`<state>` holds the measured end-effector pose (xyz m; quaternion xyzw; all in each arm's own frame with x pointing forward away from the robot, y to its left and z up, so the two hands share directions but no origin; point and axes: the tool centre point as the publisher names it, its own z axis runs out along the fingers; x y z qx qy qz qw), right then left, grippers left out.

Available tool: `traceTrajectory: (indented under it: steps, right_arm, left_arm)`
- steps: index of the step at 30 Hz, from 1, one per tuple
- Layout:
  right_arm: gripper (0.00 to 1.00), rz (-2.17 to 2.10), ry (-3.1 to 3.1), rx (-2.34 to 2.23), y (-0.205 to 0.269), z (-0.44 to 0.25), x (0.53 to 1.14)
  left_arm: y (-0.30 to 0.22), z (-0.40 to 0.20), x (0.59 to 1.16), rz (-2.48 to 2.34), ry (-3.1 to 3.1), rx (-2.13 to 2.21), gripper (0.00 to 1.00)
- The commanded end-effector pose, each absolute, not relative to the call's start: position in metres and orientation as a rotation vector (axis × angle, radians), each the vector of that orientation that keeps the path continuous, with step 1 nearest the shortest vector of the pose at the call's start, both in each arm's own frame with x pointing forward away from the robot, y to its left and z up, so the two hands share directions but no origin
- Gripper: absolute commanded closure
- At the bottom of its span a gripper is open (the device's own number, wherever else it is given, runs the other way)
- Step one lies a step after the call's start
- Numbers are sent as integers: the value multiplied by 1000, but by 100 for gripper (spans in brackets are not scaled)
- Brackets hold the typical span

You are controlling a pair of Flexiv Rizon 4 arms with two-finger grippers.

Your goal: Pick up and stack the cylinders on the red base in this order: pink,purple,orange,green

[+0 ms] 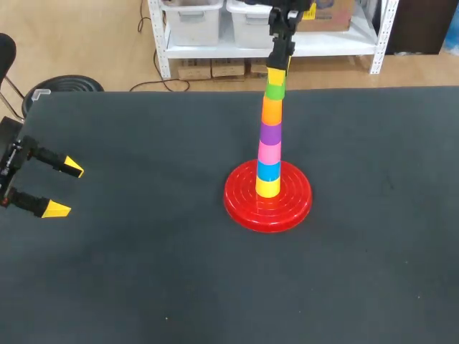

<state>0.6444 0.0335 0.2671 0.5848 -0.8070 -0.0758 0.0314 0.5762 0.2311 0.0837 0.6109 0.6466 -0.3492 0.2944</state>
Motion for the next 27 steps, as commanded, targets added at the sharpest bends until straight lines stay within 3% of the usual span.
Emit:
traceTrajectory:
  steps: [1, 27]
  right_arm:
    - [100, -236, -2494, 1803, 32, 264, 644]
    - [100, -207, -2497, 1844, 39, 264, 647]
  left_arm:
    - [232, 83, 577, -930, 1717, 1627, 0]
    - [232, 83, 577, -930, 1717, 1627, 0]
